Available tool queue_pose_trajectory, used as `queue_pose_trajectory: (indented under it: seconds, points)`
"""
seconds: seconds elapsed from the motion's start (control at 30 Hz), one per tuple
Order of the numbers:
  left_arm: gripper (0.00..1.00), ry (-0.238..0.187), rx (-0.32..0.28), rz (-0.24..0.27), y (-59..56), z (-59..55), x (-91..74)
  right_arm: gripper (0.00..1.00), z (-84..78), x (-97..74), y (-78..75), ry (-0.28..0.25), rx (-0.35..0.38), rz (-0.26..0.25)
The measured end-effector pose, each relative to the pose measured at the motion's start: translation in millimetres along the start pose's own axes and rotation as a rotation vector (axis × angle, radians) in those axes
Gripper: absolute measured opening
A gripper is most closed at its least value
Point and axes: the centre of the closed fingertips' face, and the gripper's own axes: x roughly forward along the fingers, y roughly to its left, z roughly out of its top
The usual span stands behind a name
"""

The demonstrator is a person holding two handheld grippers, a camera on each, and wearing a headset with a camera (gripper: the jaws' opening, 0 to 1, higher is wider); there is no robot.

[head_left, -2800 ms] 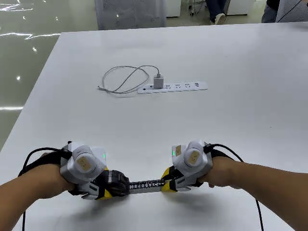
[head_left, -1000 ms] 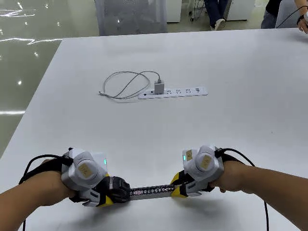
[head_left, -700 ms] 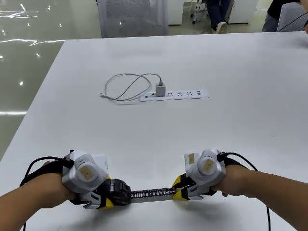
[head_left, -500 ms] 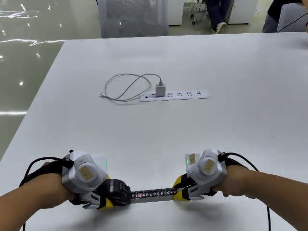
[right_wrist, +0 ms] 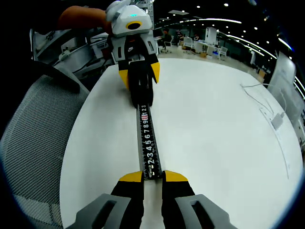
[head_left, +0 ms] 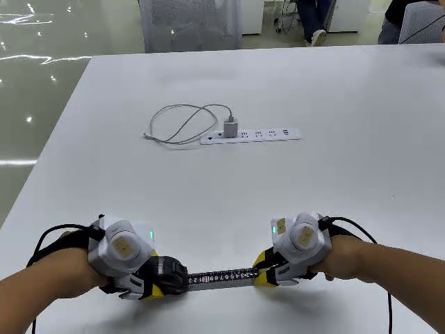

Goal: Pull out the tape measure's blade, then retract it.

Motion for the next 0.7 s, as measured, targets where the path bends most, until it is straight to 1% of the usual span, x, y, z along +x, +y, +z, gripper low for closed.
queue_pose_trajectory:
  seconds: [0.7]
  points:
    - [0.32, -0.003, 0.001, 0.001, -0.1, 0.5, 0.3, 0.09, -7.8, -6.5, -2.9, 0.006, 0.009, -0.012]
